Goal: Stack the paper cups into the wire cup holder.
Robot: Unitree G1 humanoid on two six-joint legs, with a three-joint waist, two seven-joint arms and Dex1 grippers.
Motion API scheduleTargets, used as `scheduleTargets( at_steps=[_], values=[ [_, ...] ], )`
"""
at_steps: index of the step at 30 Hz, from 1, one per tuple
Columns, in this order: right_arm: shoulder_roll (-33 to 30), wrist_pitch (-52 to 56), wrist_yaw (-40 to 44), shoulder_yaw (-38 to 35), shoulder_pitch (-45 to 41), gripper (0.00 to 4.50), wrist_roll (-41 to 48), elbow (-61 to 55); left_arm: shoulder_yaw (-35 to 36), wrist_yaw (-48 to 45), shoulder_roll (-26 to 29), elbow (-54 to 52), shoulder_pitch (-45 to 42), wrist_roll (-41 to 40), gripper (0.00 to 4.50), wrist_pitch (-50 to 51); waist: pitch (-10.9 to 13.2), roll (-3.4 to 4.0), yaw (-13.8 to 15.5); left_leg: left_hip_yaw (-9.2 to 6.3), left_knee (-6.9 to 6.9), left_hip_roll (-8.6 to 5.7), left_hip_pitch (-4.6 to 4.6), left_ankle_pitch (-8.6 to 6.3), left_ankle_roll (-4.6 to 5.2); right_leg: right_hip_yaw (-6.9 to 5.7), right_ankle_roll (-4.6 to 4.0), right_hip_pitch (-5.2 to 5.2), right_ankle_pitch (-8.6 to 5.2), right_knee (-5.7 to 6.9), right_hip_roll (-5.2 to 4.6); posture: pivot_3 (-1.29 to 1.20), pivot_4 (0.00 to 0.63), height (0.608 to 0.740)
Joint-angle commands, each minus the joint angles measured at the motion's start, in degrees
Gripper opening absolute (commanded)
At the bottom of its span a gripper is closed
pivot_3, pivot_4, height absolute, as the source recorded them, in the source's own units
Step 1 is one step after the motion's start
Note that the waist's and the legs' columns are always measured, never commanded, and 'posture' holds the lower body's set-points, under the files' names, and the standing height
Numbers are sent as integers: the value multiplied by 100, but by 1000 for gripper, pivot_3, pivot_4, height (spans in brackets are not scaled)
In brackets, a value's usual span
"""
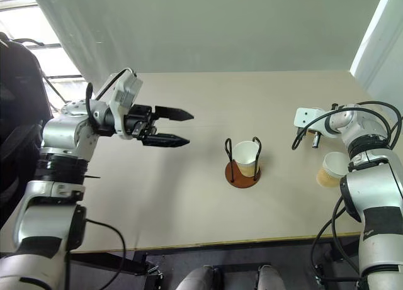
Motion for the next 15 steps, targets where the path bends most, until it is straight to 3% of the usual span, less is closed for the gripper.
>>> scheduleTargets(
  at_steps=[1, 5, 15],
  values=[
    [2, -86, 81, -24, -143, 19, 51, -62, -445, -233, 404, -104, -34, -300, 4500, -489, 1, 0, 20, -2, 0, 0, -1, -1, 0, -1, 0, 0, 0, -2, 0, 0, 150, 740],
    [-10, -155, 256, -32, -145, 19, 74, -91, -942, -233, 705, 30, -106, -549, 4500, -849, 2, 1, 43, -3, 1, -1, -4, -9, -2, -1, 0, 0, 0, -6, -1, 0, 150, 740],
    [-205, -536, 1487, -218, -215, 19, 503, -661, -1236, -233, 689, 338, -313, -848, 4500, -1072, 8, 1, 37, -5, -2, 0, -5, -13, -7, -1, -3, -1, -3, -7, 0, 0, 150, 740]
  ],
)
